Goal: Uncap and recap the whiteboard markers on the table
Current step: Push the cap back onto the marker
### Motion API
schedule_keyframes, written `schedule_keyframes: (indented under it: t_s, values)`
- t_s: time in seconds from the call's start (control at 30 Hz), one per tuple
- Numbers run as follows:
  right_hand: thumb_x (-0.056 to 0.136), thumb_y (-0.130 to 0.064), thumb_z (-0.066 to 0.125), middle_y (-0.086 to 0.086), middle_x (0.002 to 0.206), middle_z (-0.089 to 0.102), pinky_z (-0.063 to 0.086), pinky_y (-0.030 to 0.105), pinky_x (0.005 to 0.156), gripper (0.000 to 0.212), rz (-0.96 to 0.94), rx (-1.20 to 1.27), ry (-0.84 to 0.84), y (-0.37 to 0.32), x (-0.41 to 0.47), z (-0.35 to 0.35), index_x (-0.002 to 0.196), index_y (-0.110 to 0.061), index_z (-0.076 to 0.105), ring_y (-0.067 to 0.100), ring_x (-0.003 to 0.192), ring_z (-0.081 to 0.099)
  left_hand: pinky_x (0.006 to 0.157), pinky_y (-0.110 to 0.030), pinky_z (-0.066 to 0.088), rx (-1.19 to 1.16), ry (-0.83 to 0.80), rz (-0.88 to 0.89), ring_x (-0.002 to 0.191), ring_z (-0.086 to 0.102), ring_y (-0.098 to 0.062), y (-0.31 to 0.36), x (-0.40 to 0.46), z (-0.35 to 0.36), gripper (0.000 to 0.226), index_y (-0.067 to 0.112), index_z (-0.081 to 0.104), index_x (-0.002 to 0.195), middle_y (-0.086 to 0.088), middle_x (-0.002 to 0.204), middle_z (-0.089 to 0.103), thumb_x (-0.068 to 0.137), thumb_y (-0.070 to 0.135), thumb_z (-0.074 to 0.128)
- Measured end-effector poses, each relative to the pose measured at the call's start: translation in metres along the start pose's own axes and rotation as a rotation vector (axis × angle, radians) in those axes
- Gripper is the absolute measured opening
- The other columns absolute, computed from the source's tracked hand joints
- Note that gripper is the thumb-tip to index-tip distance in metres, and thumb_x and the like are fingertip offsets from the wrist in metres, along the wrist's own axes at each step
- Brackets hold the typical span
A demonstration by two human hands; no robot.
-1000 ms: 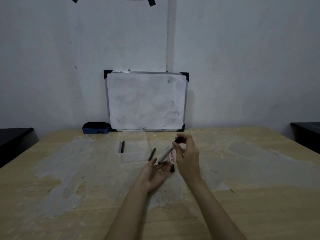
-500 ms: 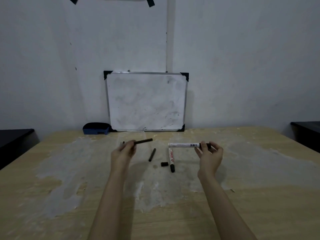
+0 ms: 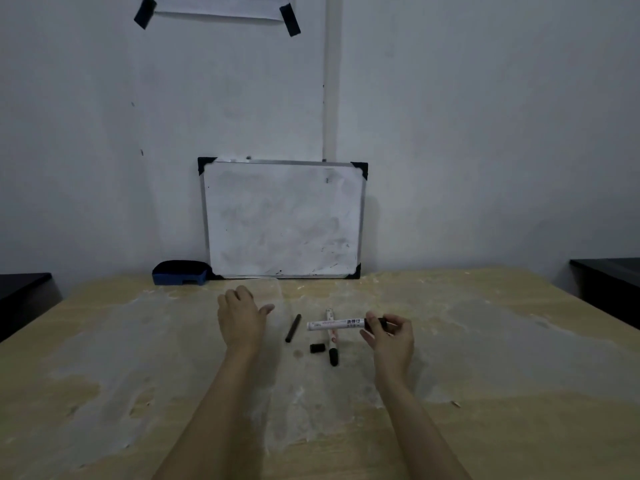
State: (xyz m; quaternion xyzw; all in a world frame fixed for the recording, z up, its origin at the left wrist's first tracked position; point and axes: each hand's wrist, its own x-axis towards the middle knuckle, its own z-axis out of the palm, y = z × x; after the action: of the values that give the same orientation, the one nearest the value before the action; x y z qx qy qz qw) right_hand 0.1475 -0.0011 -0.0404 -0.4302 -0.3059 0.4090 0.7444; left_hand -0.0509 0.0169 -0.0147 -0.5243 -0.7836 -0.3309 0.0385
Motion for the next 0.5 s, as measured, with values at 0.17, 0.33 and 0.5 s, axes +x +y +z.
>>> schedule_keyframes:
  t_s: [0.17,0.33,0.5]
  values:
    - [0.083,0.001,0.061,0.007,0.080,0.055,0.057,0.016,0.052,0.023,0.088,0.076,0.038,0.008,0.006,-0.002,0.075,-0.015,0.045,0.029,0.079,0.060,0.062,-0.036,0.037,0.316,0.168,0.369,0.076,0.051,-0.029,0.017,-0.029,0.017,0.029,0.008,0.066,0.065,-0.013,0.074,0.064,0.053,0.026,0.085]
    - [0.083,0.002,0.060,0.007,0.078,0.055,0.056,0.014,0.049,0.024,0.102,0.081,0.048,0.010,0.008,-0.003,0.075,-0.014,0.045,0.019,0.070,0.060,0.098,-0.040,0.032,0.400,-0.038,0.343,0.126,0.028,-0.033,0.027,-0.046,0.034,0.022,0.008,0.069,0.101,-0.019,0.138,0.041,0.087,0.017,0.055]
    - [0.083,0.000,0.061,0.006,0.079,0.055,0.056,0.014,0.049,0.023,0.103,0.075,0.069,0.013,0.011,-0.003,0.075,-0.015,0.045,0.026,0.076,0.060,0.115,-0.046,0.015,0.510,-0.166,0.340,0.142,0.009,-0.037,0.032,-0.048,0.032,0.034,0.005,0.054,0.123,-0.021,0.154,0.010,0.093,0.007,0.038]
